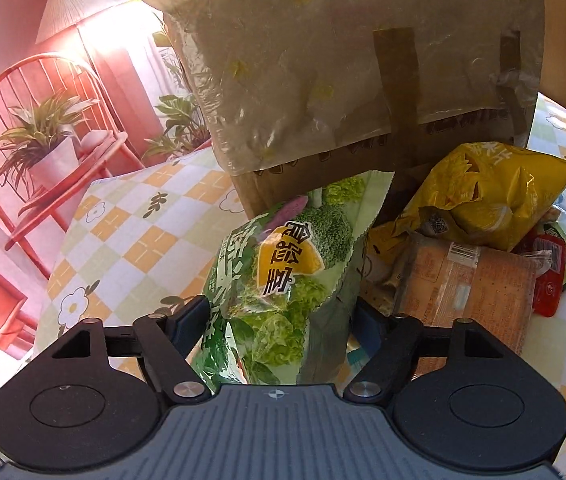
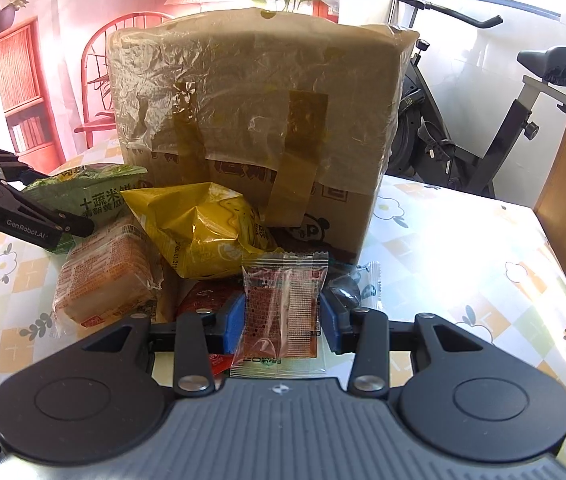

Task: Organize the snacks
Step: 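Grasp the green vegetable-cracker bag with the left tool while the right tool holds the sachet, then carry both packets over the box and open both tools to drop them, then withdraw both tools from the box back toward the snack pile, then grasp the orange wafer packet with the left tool and lift it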

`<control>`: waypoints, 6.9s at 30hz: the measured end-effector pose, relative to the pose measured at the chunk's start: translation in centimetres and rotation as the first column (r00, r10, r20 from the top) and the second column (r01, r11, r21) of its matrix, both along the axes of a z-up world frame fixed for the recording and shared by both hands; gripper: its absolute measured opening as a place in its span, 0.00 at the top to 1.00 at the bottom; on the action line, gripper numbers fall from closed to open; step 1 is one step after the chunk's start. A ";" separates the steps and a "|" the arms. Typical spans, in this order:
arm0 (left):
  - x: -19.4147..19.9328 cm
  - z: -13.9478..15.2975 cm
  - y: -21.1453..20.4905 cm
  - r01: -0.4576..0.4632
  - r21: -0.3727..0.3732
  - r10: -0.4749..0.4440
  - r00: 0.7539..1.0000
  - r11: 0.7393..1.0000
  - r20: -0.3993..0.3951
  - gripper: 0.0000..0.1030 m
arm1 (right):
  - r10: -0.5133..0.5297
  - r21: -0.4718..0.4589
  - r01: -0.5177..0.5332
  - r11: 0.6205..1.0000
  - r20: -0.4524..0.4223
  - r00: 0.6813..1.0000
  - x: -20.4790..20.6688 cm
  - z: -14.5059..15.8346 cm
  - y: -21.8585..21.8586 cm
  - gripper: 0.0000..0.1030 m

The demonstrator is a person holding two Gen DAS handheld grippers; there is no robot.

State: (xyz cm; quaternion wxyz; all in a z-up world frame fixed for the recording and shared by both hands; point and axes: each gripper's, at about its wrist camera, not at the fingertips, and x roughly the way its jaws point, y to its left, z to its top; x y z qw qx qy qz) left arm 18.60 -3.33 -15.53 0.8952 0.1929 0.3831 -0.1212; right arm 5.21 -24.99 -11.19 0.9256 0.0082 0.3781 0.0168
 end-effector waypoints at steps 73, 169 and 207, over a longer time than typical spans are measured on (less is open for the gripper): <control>12.2 14.4 -0.1 -0.071 -0.583 0.211 0.961 0.809 0.176 0.24 | -0.021 -0.054 0.037 0.998 0.268 0.963 16.9 11.9 -4.1 0.52; -3.0 -1.5 -2.7 0.255 -0.281 -0.282 0.957 0.925 -0.061 0.13 | -0.079 0.131 0.084 0.988 -0.043 0.996 2.0 -1.7 -2.0 0.14; -4.4 2.1 4.8 -0.239 -0.446 0.247 0.968 0.863 -0.040 0.24 | 0.241 -0.069 -0.247 0.967 -0.083 0.967 5.0 -5.9 5.1 0.38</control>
